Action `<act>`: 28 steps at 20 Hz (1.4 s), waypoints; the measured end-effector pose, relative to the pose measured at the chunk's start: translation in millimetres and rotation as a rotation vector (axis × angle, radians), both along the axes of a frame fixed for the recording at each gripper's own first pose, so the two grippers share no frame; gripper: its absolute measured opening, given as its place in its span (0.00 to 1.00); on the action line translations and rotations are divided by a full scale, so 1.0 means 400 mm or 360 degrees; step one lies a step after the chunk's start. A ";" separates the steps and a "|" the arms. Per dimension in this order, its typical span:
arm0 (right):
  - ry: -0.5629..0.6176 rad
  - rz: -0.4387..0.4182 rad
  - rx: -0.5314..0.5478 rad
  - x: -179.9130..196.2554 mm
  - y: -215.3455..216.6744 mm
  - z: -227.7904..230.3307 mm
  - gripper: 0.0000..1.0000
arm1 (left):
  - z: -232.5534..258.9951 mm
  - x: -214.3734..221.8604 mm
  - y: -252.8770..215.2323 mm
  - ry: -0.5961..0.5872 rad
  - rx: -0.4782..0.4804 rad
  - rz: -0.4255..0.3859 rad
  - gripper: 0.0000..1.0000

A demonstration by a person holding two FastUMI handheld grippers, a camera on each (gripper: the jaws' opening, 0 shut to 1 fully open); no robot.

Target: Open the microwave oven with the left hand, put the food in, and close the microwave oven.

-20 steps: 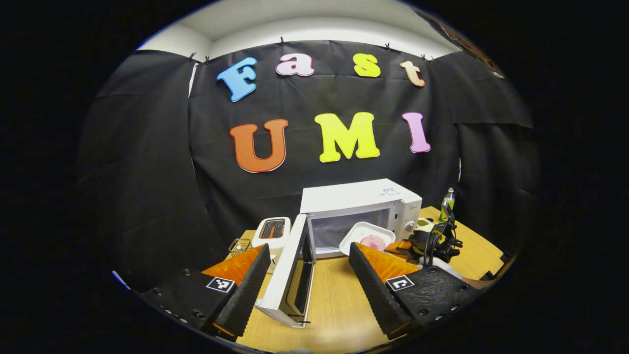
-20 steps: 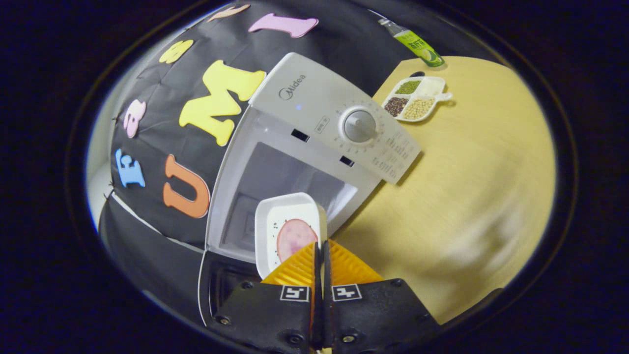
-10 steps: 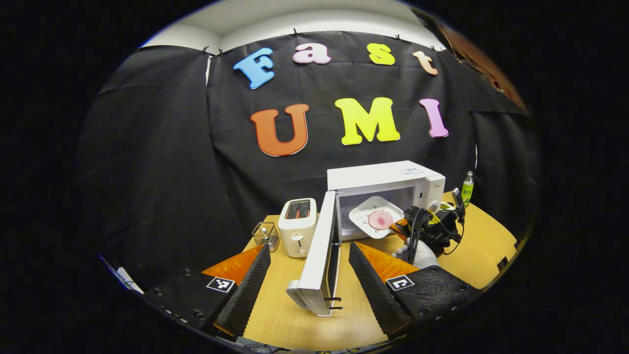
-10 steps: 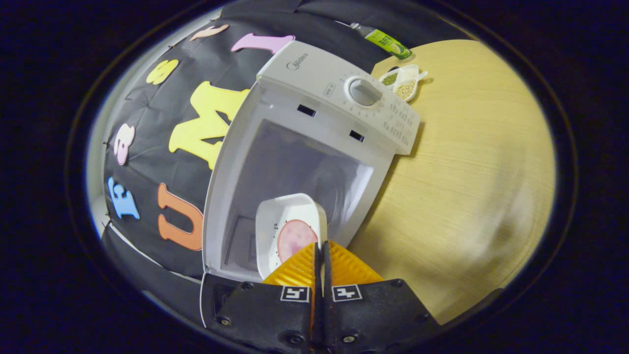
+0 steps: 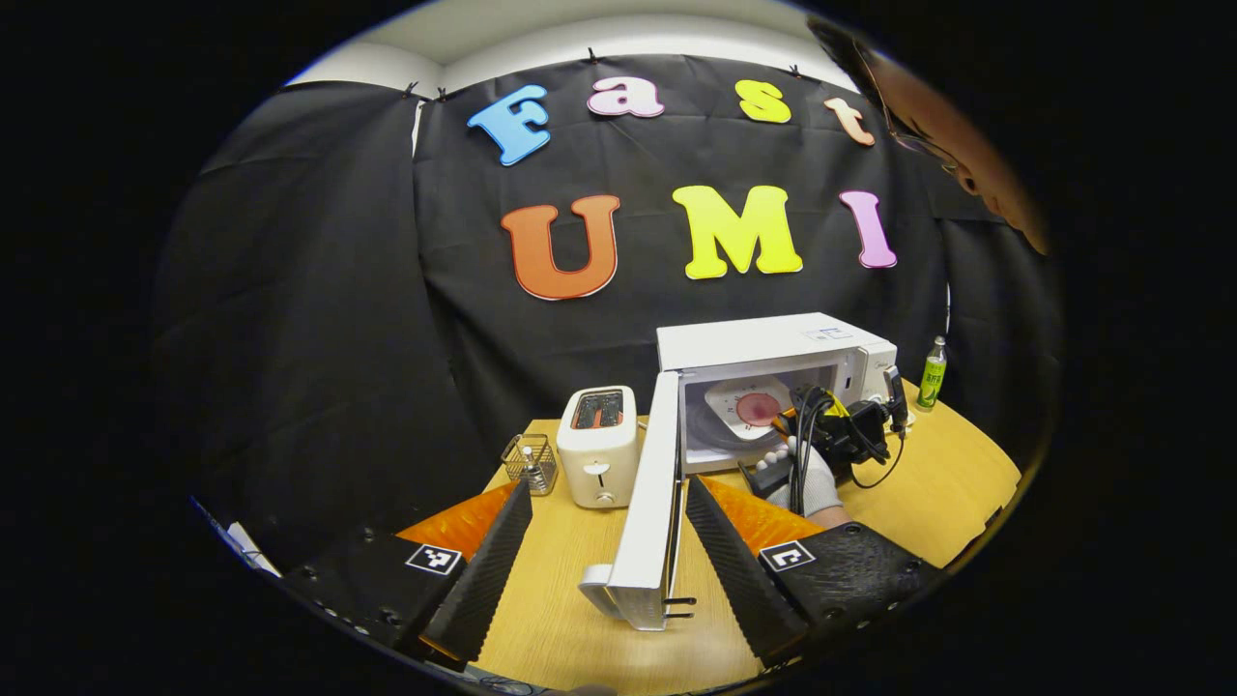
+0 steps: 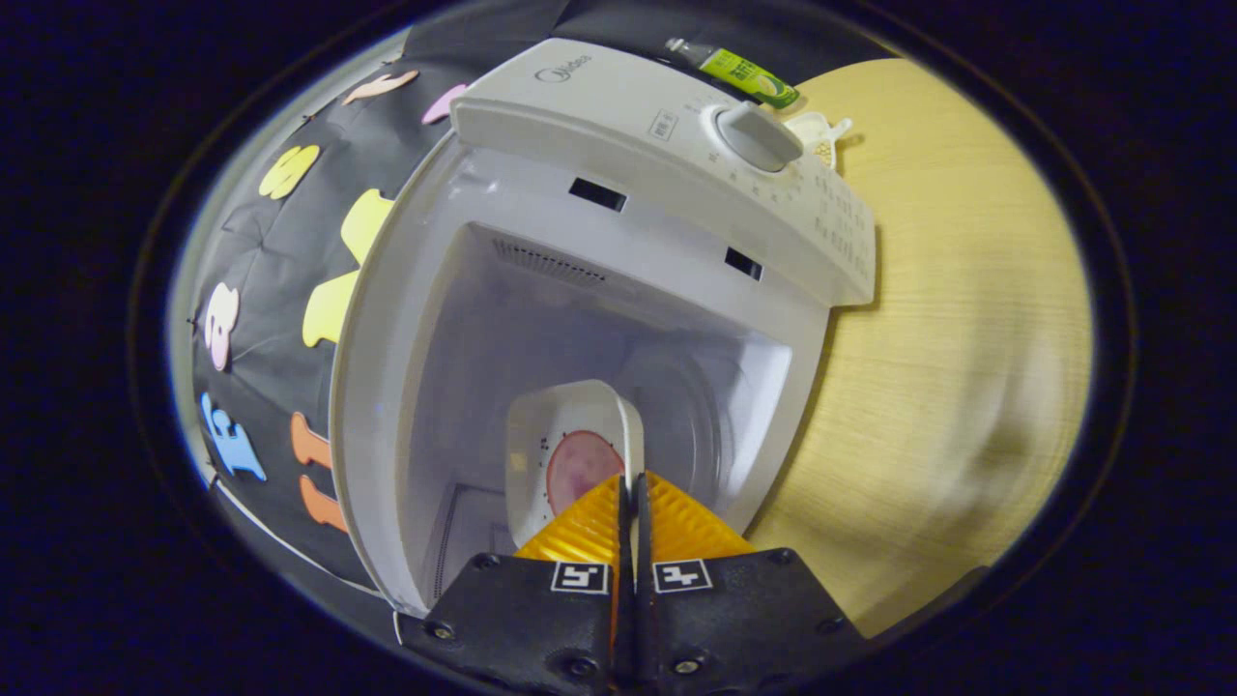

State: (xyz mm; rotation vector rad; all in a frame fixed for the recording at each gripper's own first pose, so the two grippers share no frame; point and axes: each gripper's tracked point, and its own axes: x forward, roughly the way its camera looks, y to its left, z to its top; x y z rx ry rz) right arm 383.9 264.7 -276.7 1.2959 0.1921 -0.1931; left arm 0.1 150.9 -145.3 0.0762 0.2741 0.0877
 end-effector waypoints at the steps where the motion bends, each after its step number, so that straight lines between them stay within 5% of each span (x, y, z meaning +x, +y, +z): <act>1: 0.0011 0.0005 0.0000 0.018 0.002 -0.011 0.04 | -0.004 0.006 -0.003 0.0003 0.0002 -0.0010 0.96; 7: 0.0086 0.0018 0.0039 0.051 0.003 -0.073 0.05 | -0.024 0.022 -0.014 0.0035 -0.0038 -0.0039 0.96; 10: -0.0002 0.0023 0.0099 0.047 -0.004 -0.038 0.13 | -0.021 0.017 -0.022 0.0037 -0.0052 -0.0040 0.96; 11: -0.0054 -0.0008 0.0097 0.048 -0.017 -0.020 0.00 | -0.022 0.015 -0.023 0.0040 -0.0046 -0.0049 0.96; 17: -0.0148 0.0048 -0.0153 -0.019 -0.069 0.086 0.93 | 0.027 0.005 -0.041 0.0000 -0.0039 -0.0070 1.00; 20: -0.0110 0.0186 -0.0347 -0.081 -0.058 0.124 0.98 | 0.072 0.002 -0.061 -0.0046 -0.0048 -0.0104 0.96; 21: -0.0112 0.0246 -0.0408 -0.105 -0.053 0.142 0.86 | 0.085 0.003 -0.069 -0.0063 -0.0046 -0.0116 0.96; 22: -0.0107 0.0297 -0.0477 -0.135 -0.054 0.159 0.98 | 0.097 0.001 -0.077 -0.0071 -0.0049 -0.0126 0.96; 28: -0.0185 0.0552 -0.1035 -0.310 -0.136 0.292 0.99 | 0.164 -0.013 -0.114 -0.0168 -0.0125 -0.0192 0.96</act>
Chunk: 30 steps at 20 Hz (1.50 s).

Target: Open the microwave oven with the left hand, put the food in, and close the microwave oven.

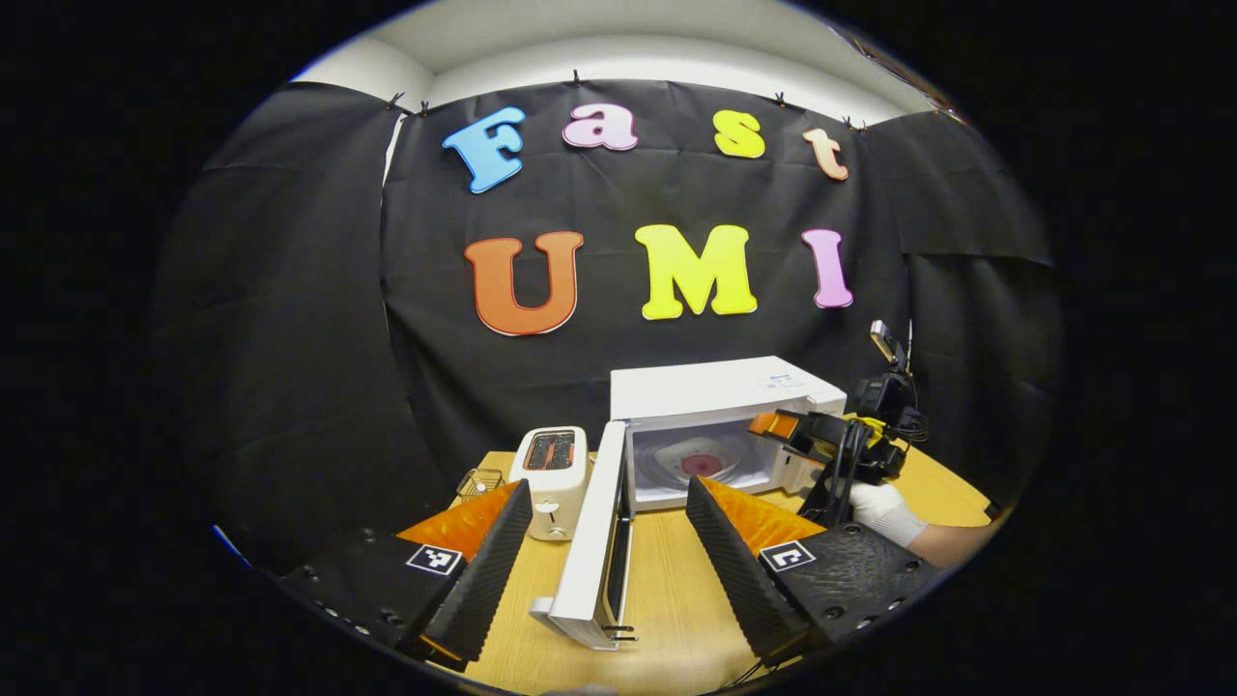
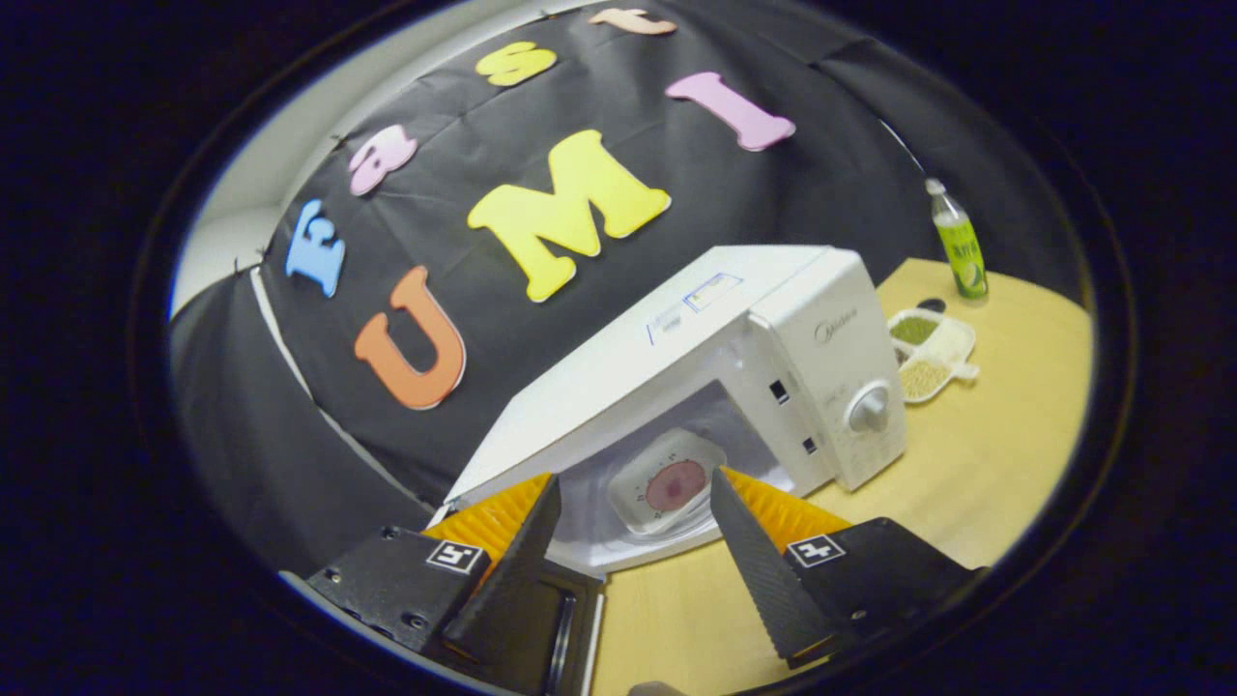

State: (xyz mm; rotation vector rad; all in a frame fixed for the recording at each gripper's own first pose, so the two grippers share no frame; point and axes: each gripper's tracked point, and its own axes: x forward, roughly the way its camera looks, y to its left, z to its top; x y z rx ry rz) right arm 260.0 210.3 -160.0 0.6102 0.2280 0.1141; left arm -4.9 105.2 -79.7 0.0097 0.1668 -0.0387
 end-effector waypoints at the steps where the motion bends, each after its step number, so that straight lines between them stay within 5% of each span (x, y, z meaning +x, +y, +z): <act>1: -0.0017 0.0011 -0.0079 -0.028 -0.027 0.022 0.99 | 0.006 0.002 0.005 -0.0008 -0.0023 0.0003 0.96; 8: -0.0014 0.0058 -0.0636 -0.272 -0.245 0.084 1.00 | 0.032 0.025 0.062 -0.0111 -0.0104 0.0069 0.96; 9: -0.0012 0.0041 -0.0672 -0.300 -0.276 0.092 0.90 | 0.028 0.030 0.076 -0.0111 -0.0104 0.0090 0.96; 11: -0.0004 -0.0017 -0.0731 -0.356 -0.341 0.106 1.00 | 0.011 0.038 0.120 -0.0101 -0.0051 0.0165 0.96; 15: 0.0036 -0.0105 -0.0822 -0.432 -0.440 0.110 1.00 | -0.006 0.060 0.175 -0.0116 0.0049 0.0264 0.96; 16: 0.0046 -0.0124 -0.0839 -0.448 -0.456 0.111 0.90 | -0.015 0.060 0.193 -0.0119 0.0064 0.0295 0.96; 18: 0.0050 -0.0150 -0.0845 -0.473 -0.473 0.117 1.00 | -0.029 0.065 0.202 -0.0117 0.0046 0.0300 0.96; 19: 0.0056 -0.0157 -0.0834 -0.484 -0.475 0.119 0.91 | -0.034 0.063 0.208 -0.0114 0.0029 0.0307 0.87; 20: 0.0054 -0.0163 -0.0819 -0.492 -0.476 0.122 0.91 | -0.044 0.065 0.214 -0.0107 0.0006 0.0311 0.92; 23: 0.0054 -0.0177 -0.0820 -0.509 -0.478 0.128 1.00 | -0.061 0.062 0.223 -0.0103 -0.0042 0.0294 0.75; 24: 0.0056 -0.0173 -0.0816 -0.514 -0.473 0.128 1.00 | -0.064 0.055 0.215 -0.0098 -0.0044 0.0255 0.49; 25: 0.0059 -0.0165 -0.0802 -0.519 -0.466 0.127 1.00 | -0.075 0.055 0.209 -0.0095 -0.0033 0.0222 0.40; 26: 0.0058 -0.0159 -0.0794 -0.521 -0.460 0.126 1.00 | -0.068 0.054 0.228 -0.0117 -0.0003 0.0251 0.45; 27: 0.0060 -0.0159 -0.0792 -0.523 -0.459 0.127 1.00 | -0.069 0.049 0.246 -0.0130 0.0018 0.0280 0.23; 29: 0.0066 -0.0155 -0.0780 -0.525 -0.454 0.124 0.92 | -0.090 0.038 0.252 -0.0126 0.0015 0.0268 0.01; 30: 0.0076 -0.0151 -0.0775 -0.529 -0.451 0.118 0.92 | -0.095 0.038 0.253 -0.0126 0.0019 0.0251 0.01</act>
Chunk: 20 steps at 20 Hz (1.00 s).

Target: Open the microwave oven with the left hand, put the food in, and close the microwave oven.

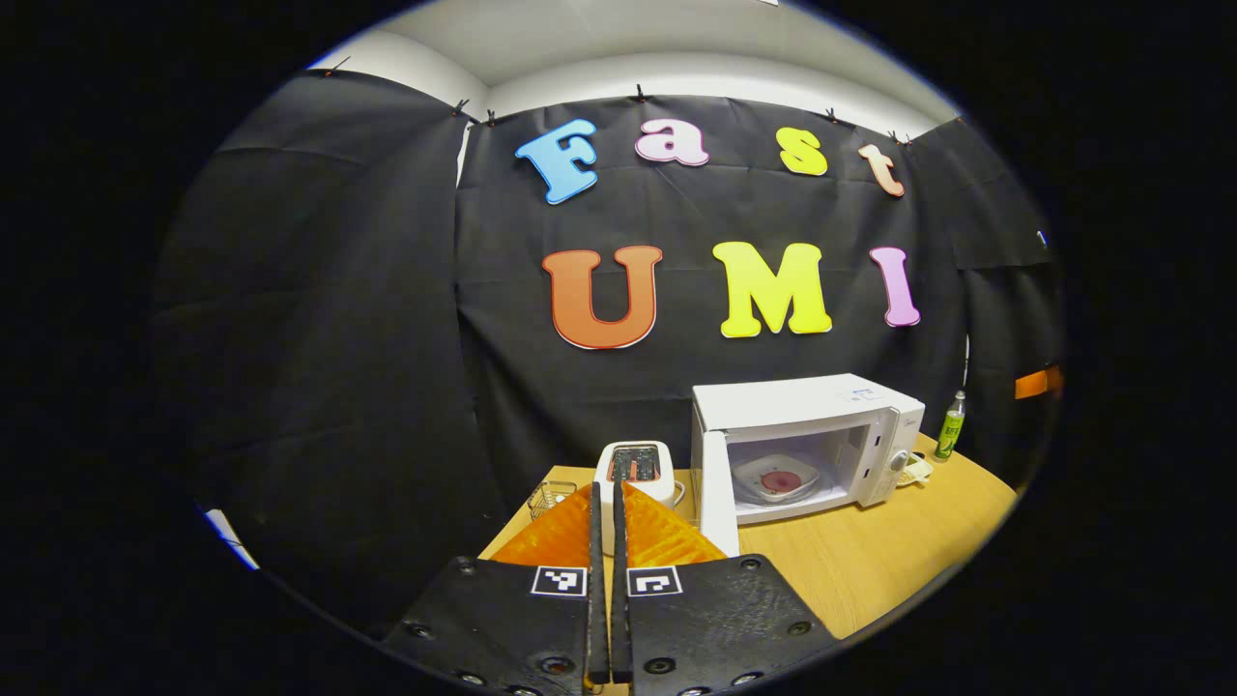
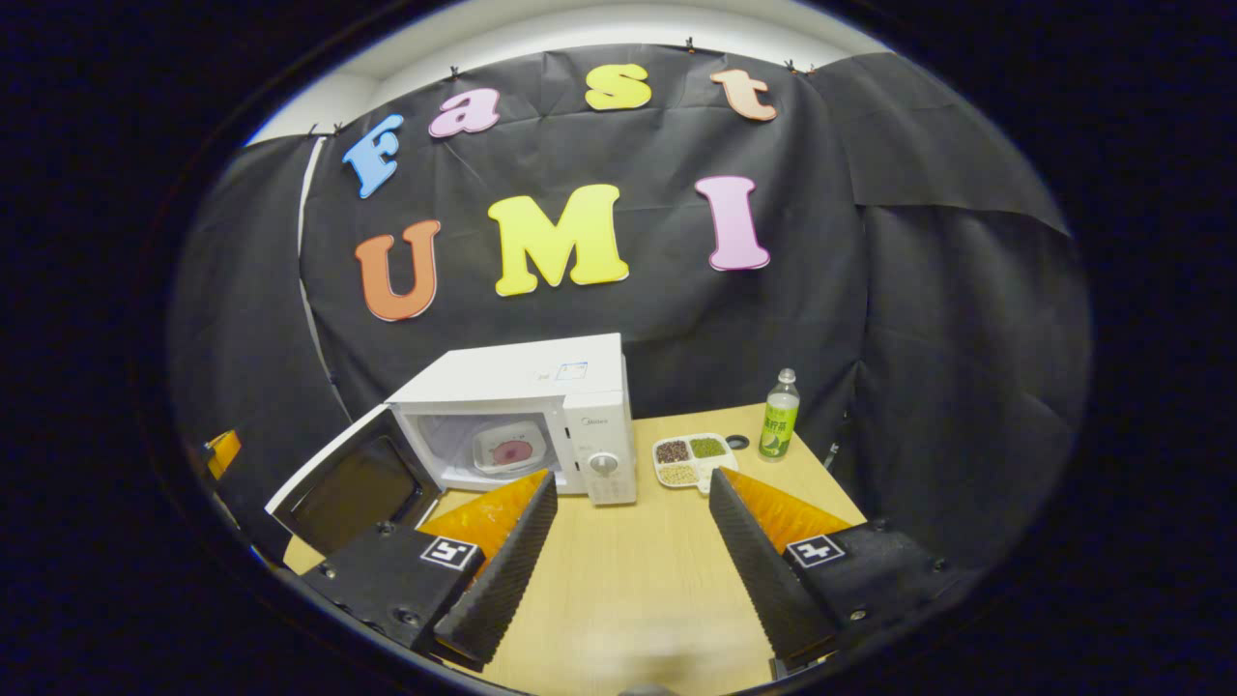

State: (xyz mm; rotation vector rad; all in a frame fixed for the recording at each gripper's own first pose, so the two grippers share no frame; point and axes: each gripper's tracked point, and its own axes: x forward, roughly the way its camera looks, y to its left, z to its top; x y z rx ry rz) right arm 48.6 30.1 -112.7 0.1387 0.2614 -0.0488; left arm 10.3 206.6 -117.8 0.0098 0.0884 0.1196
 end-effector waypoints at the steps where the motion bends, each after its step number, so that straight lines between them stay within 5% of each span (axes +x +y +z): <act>1: 0.0012 0.0002 0.0007 -0.003 0.002 -0.005 0.92 | -0.015 0.000 0.006 0.0018 0.0001 -0.0003 0.01; 3: 0.0032 -0.0003 0.0021 -0.005 0.005 -0.012 1.00 | -0.052 -0.014 0.012 0.0094 0.0013 -0.0014 0.00; 4: 0.0043 -0.0007 0.0028 -0.010 0.004 -0.018 0.92 | -0.061 -0.001 0.027 0.0066 0.0059 0.0005 0.00; 6: 0.0047 -0.0019 0.0037 -0.018 0.001 -0.020 0.92 | -0.100 0.012 0.041 0.0083 0.0066 0.0005 0.00; 7: 0.0048 -0.0033 0.0040 -0.023 -0.003 -0.020 1.00 | -0.120 0.015 0.034 0.0074 0.0044 -0.0021 0.00; 8: 0.0044 -0.0047 0.0051 -0.027 -0.007 -0.021 0.92 | -0.152 0.017 0.042 0.0102 0.0040 -0.0023 0.00; 12: 0.0084 -0.0069 0.0057 -0.042 -0.028 -0.031 1.00 | -0.257 0.033 0.049 0.0211 0.0034 -0.0031 0.00; 13: 0.0088 -0.0083 0.0050 -0.048 -0.038 -0.030 1.00 | -0.271 0.036 0.046 0.0219 0.0020 -0.0034 0.09; 14: 0.0080 -0.0095 0.0051 -0.050 -0.047 -0.022 0.92 | -0.287 0.040 0.042 0.0242 0.0005 -0.0040 0.00; 16: 0.0087 -0.0103 0.0046 -0.054 -0.053 -0.020 1.00 | -0.303 0.047 0.030 0.0258 -0.0009 -0.0045 0.00; 20: 0.0100 -0.0096 0.0013 -0.060 -0.068 -0.004 1.00 | -0.320 0.060 0.010 0.0274 -0.0024 -0.0041 0.00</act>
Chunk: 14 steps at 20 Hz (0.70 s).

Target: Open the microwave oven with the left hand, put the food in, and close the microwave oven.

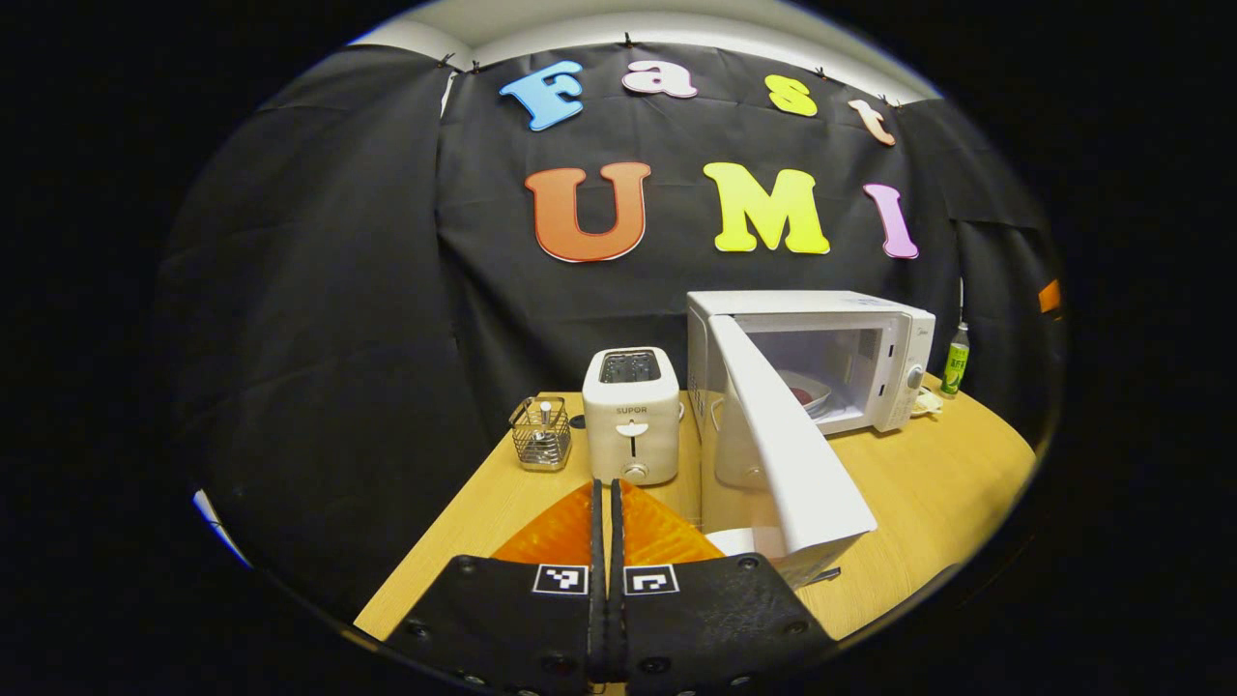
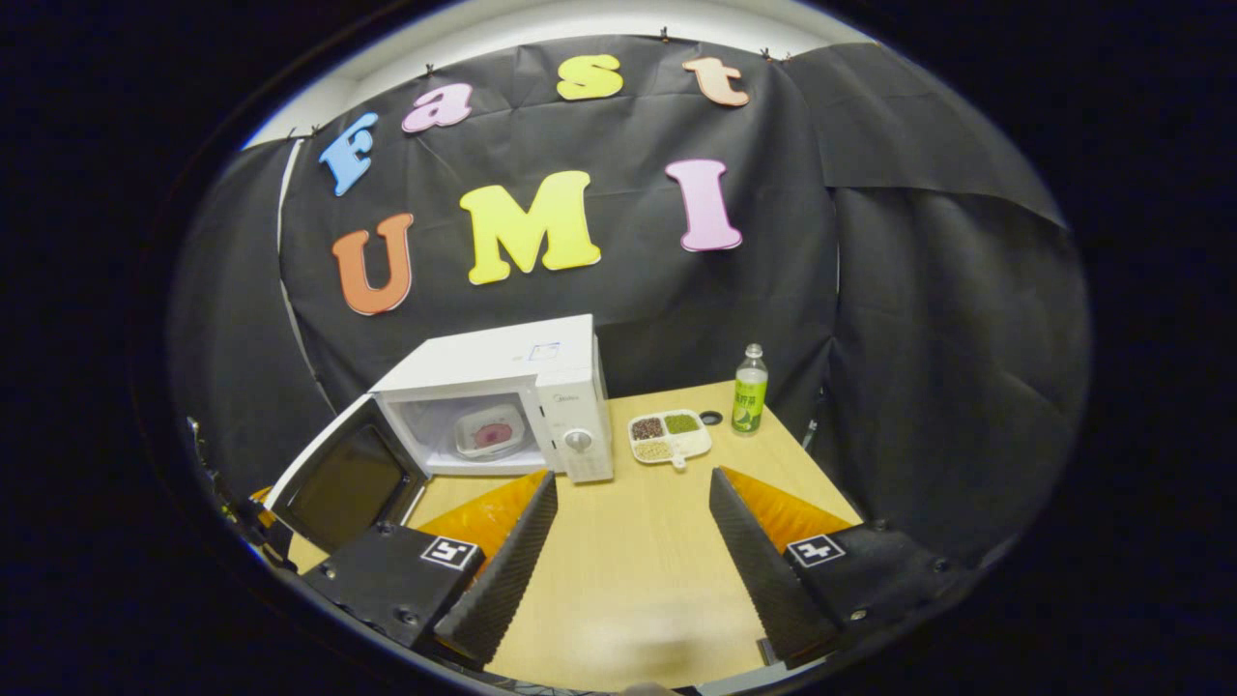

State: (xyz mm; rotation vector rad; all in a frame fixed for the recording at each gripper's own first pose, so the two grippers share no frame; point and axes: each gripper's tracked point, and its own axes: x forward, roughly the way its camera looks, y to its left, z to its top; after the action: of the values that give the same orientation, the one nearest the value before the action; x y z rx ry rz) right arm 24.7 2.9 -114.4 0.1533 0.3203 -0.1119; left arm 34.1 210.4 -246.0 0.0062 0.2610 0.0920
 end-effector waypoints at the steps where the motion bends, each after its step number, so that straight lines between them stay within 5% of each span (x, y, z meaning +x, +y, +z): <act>1: -0.0018 -0.0004 -0.0015 -0.001 -0.004 0.013 0.92 | -0.001 0.000 -0.016 0.0008 -0.0020 -0.0017 0.00; 3: -0.0033 -0.0004 -0.0020 -0.005 -0.006 0.020 0.92 | -0.001 -0.001 -0.056 0.0007 -0.0009 -0.0063 0.00; 4: -0.0027 0.0003 -0.0010 -0.008 0.001 0.017 1.00 | 0.001 0.003 -0.081 0.0006 -0.0007 -0.0089 0.00; 9: -0.0001 0.0022 0.0043 -0.017 0.003 0.011 1.00 | 0.014 0.017 -0.254 -0.0006 -0.0048 -0.0264 0.00; 10: 0.0002 0.0025 0.0048 -0.021 -0.002 0.012 0.92 | 0.014 0.022 -0.290 -0.0010 -0.0052 -0.0299 0.00; 11: 0.0004 0.0031 0.0051 -0.022 -0.004 0.013 1.00 | 0.011 0.027 -0.323 -0.0006 -0.0045 -0.0324 0.00; 13: 0.0026 0.0050 0.0054 -0.021 -0.011 0.010 1.00 | 0.015 0.038 -0.388 -0.0005 -0.0042 -0.0377 0.00; 14: 0.0030 0.0056 0.0050 -0.016 -0.016 0.015 0.92 | 0.018 0.044 -0.425 -0.0002 -0.0041 -0.0407 0.00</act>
State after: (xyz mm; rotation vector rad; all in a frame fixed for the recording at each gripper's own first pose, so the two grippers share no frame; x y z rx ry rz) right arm 18.2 -3.7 -108.5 0.1779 0.3435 -0.0734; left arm 51.8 40.5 -238.7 0.0139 0.2579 -0.1653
